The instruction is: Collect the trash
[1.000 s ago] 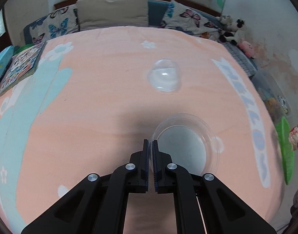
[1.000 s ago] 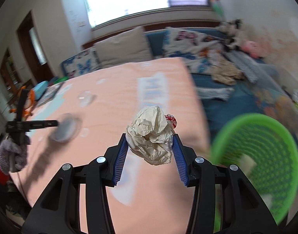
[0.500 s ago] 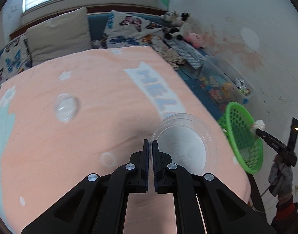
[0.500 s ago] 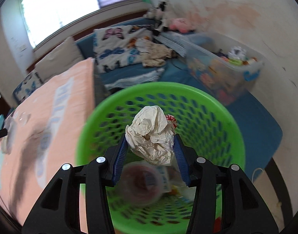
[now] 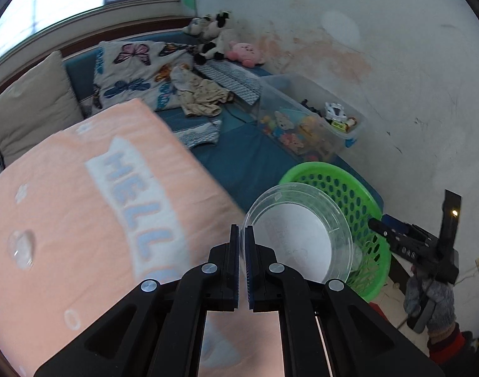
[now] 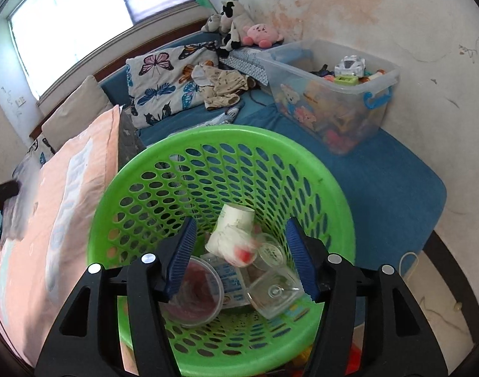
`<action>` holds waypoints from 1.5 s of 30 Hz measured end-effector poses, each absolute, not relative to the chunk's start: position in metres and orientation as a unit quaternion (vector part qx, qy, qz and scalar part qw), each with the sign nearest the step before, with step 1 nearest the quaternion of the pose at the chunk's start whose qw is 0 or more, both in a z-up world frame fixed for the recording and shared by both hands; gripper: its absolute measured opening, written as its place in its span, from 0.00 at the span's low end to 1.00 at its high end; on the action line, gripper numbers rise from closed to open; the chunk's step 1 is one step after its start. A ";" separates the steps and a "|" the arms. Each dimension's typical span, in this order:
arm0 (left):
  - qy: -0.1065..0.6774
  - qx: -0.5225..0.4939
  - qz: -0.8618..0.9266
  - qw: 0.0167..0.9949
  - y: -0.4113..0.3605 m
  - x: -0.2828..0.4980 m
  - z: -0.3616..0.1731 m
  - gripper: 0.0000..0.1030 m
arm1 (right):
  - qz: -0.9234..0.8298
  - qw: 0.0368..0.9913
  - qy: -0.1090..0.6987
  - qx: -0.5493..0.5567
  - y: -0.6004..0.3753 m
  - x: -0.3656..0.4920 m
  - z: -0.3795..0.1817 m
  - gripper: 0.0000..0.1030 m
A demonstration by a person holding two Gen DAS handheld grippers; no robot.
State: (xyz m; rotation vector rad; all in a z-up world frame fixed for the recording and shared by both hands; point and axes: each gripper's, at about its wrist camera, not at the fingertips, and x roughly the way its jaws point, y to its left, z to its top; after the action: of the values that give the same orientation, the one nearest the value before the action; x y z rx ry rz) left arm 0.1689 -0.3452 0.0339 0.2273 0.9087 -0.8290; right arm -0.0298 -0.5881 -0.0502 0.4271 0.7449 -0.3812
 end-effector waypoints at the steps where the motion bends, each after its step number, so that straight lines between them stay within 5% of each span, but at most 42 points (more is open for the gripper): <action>1: 0.424 0.112 -0.391 0.809 -0.355 0.167 0.033 0.04 | -0.183 0.893 0.356 0.206 -0.587 -0.034 -0.048 0.59; 17: 0.381 0.224 -0.384 0.811 -0.471 0.146 -0.009 0.07 | -0.168 0.909 0.327 0.198 -0.569 -0.066 -0.030 0.65; 22: 0.381 0.220 -0.392 0.808 -0.471 0.142 -0.017 0.34 | -0.166 0.908 0.328 0.202 -0.570 -0.066 -0.031 0.65; 24: 0.375 0.214 -0.390 0.813 -0.465 0.142 -0.015 0.45 | -0.164 0.908 0.327 0.205 -0.569 -0.065 -0.031 0.65; 45: 0.406 0.122 -0.261 0.867 -0.282 0.192 0.002 0.54 | -0.040 0.931 0.333 0.146 -0.481 0.013 -0.006 0.65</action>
State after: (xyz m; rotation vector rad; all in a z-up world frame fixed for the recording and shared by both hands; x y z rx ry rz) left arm 0.1923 -0.2819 0.0019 0.2553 0.8499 -0.5470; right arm 0.0128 -0.4813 -0.0057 0.2988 0.6809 -0.0826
